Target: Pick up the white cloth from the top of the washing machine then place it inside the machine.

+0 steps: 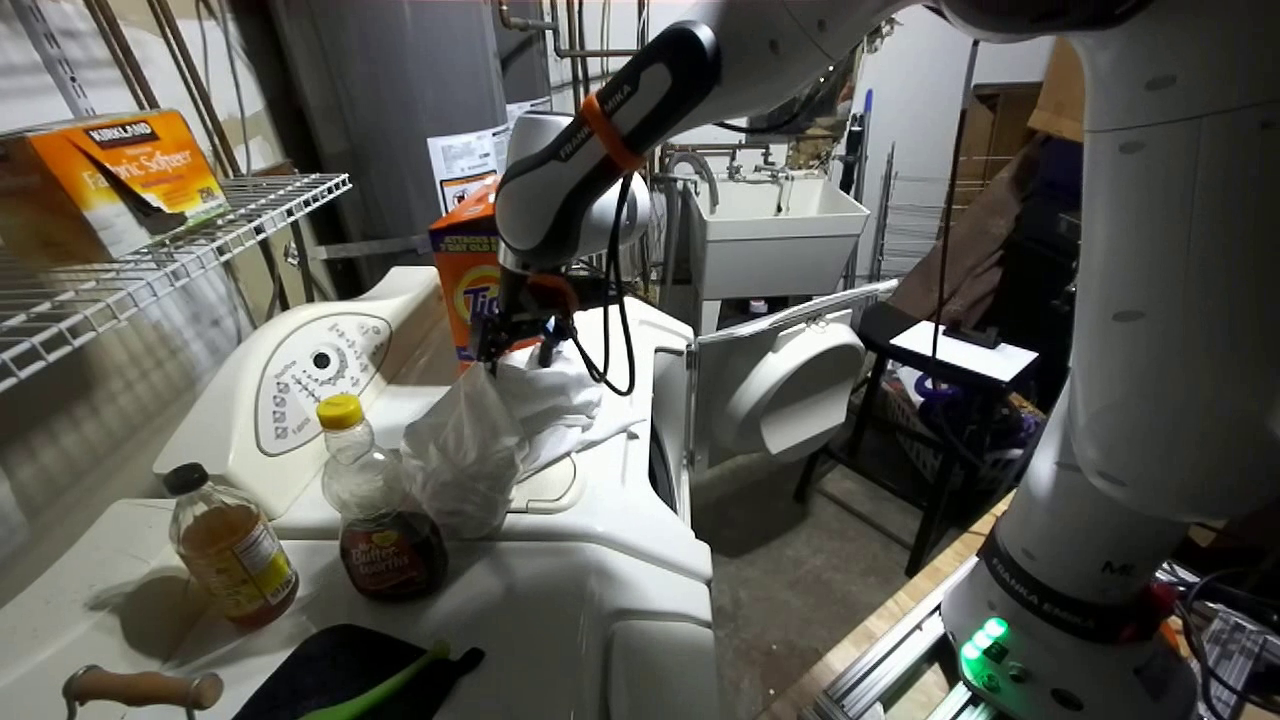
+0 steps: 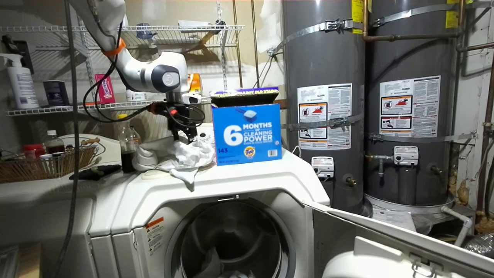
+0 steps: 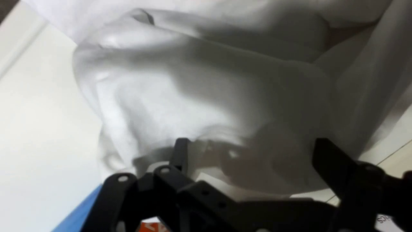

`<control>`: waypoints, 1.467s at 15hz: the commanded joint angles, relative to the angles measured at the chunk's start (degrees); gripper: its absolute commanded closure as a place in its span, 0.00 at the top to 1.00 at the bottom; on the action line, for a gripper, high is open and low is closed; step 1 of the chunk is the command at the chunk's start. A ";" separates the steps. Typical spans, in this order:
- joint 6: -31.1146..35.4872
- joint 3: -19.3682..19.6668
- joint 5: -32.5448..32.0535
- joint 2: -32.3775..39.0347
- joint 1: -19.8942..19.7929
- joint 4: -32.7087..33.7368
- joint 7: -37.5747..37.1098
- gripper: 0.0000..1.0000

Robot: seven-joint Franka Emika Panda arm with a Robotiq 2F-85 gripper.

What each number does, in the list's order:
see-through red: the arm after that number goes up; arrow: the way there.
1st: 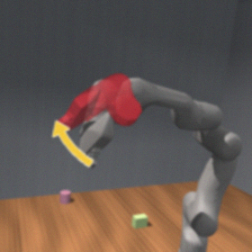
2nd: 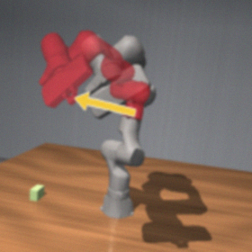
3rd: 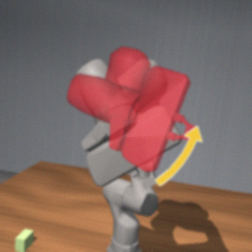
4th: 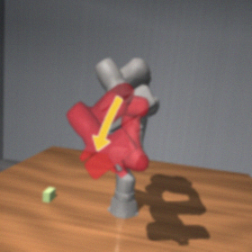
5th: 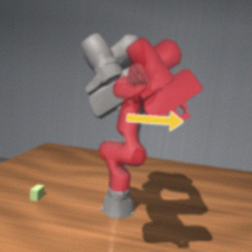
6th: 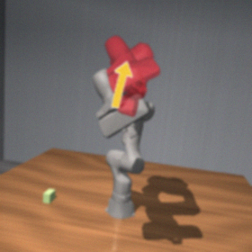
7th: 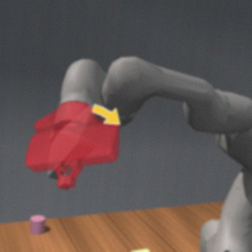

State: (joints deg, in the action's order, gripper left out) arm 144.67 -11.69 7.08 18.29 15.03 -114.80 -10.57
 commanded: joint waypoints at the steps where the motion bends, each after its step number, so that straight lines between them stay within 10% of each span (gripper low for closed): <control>1: 0.19 -1.96 -0.54 7.06 0.95 8.83 4.53 1.00; 8: -8.99 -9.79 4.73 14.63 -1.34 13.99 21.01 1.00; 11: -18.69 -6.10 0.23 14.37 0.86 12.64 17.93 1.00; 18: -14.27 -6.73 2.06 14.18 0.73 12.61 18.10 1.00; 22: -21.11 -0.80 -6.79 16.53 6.96 17.06 5.63 1.00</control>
State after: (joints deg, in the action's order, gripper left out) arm 127.63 -16.90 6.37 32.52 17.05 -101.55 3.39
